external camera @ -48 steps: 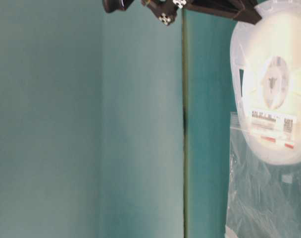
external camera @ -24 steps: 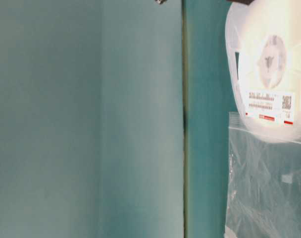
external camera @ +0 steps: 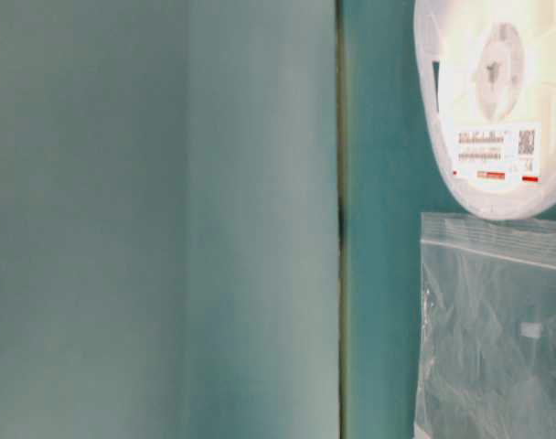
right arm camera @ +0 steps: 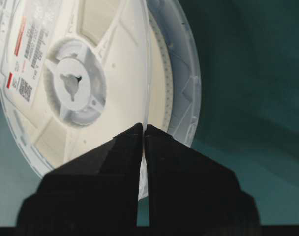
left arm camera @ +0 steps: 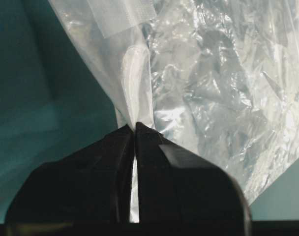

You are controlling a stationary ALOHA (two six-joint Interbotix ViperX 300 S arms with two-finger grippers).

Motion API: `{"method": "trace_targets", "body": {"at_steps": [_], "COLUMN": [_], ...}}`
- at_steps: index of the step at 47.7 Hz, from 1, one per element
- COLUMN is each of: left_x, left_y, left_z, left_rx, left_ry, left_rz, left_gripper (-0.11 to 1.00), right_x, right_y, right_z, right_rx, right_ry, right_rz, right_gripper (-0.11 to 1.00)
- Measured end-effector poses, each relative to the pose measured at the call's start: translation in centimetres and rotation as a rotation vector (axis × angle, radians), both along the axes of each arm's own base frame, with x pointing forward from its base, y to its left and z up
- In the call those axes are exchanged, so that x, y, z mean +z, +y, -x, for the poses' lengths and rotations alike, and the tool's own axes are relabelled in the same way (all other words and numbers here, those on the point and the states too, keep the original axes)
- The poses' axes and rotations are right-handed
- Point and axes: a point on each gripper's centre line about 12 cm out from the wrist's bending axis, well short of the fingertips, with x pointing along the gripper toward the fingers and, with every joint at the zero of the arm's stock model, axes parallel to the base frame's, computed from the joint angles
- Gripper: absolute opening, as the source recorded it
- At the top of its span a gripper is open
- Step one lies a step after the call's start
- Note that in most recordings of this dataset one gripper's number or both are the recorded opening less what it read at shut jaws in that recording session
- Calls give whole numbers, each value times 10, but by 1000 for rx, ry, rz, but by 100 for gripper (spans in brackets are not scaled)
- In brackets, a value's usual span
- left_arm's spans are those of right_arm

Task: Take out the reel from the clear zip bag.
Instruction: 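Pull the reel rightward out of the bag while left gripper holds bag, then lower the reel onto the table and open the right gripper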

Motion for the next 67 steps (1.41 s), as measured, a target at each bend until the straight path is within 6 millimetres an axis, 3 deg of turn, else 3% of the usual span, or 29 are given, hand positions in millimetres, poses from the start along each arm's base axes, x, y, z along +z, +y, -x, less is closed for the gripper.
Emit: {"method": "trace_targets", "body": {"at_steps": [45, 51, 63, 67], "left_x": [1, 1, 1, 2], "left_y": [0, 0, 0, 0], "left_z": [1, 1, 1, 1], "left_rx": [0, 1, 3, 1], "left_ry": [6, 6, 6, 4], "left_rz": [1, 1, 2, 2], "left_gripper": [2, 2, 2, 2], "right_x": [-2, -3, -3, -3], "right_y": [3, 4, 4, 4], "right_z": [7, 8, 8, 7], "right_rx": [13, 15, 14, 14], "right_ry": [50, 62, 65, 65], "right_rz": [-24, -30, -32, -32], "right_gripper": [7, 20, 85, 91]}}
